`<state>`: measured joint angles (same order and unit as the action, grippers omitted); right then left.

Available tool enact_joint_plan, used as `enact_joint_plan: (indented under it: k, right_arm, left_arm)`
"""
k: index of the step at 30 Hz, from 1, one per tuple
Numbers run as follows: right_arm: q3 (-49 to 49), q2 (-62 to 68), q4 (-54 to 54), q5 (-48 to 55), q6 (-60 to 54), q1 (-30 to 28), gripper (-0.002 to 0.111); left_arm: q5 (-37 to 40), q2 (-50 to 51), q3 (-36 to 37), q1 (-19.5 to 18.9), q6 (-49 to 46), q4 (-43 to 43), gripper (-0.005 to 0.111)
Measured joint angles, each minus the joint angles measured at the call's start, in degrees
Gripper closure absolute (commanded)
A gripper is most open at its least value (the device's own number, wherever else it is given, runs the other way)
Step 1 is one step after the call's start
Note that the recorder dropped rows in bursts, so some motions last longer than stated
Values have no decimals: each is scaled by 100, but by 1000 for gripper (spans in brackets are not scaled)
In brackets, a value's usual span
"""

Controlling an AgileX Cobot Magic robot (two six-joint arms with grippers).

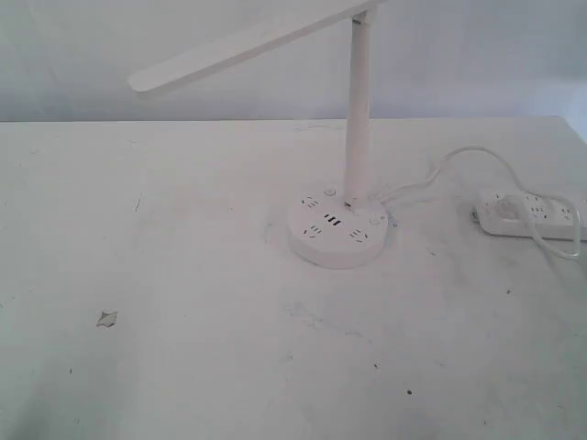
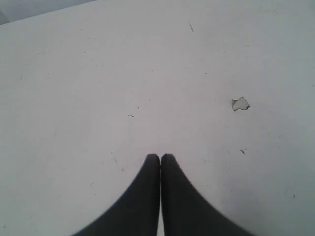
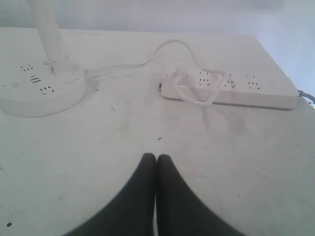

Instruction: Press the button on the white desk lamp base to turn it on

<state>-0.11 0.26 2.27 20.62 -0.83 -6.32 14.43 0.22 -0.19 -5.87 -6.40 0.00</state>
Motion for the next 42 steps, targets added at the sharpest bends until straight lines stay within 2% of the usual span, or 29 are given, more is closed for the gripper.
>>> enact_joint_plan:
  k: [21,25,31,36,42]
  right_arm:
    - [0,0,-338,-15,0,0,108]
    - [0,0,-266,-430,36,0,108]
    - [0,0,22,-1525,83,0,108]
    - [0,0,48,-3641,143,0,108]
    - [0,-8,48,-6410,1008,0,108]
  left_arm:
    - [0,0,0,0,0,0,107]
    - [0,0,0,0,0,0,107]
    - [0,0,0,0,0,0,107]
    - [0,0,0,0,0,0,107]
    - [0,0,0,0,0,0,107]
